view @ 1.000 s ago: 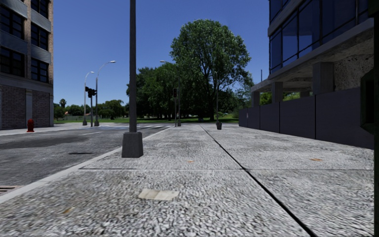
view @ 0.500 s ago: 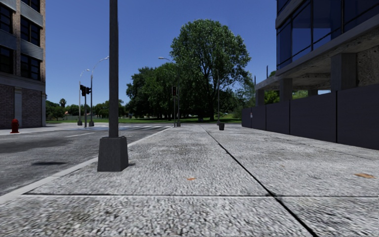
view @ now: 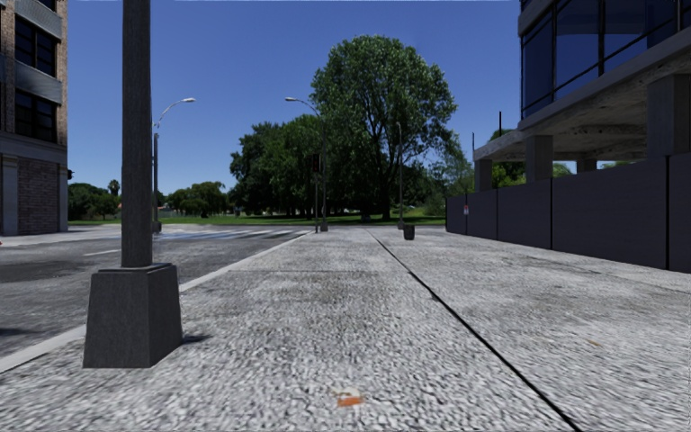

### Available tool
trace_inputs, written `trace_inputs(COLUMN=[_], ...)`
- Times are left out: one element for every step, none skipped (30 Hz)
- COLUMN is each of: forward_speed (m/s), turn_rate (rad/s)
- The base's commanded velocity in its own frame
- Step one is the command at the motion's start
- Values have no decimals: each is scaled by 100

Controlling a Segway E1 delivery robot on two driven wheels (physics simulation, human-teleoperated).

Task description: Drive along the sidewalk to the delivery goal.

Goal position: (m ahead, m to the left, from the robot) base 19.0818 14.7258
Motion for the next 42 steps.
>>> trace_inputs(forward_speed=[200, 200, 200, 200, 200, 200, 200, 200, 200, 200, 200, 200, 200, 200, 200, 200, 200, 200, 200, 200, 200, 200, 200, 200, 200, 200, 200, 200, 200, 200, 200, 200, 200, 200, 200, 200, 200, 200, 200, 200, 200, 200], turn_rate=[0, 0, 0, 0, 0, 0, 0, 0, 0, 0, 0, 0, 0, 0, 0, 0, 0, 0, 0, 0, 0, 0, 0, 0, 0, 0, 0, 0, 0, 0, 0, 0, 0, 0, 0, 0, 0, 0, 0, 0, 0, 0])
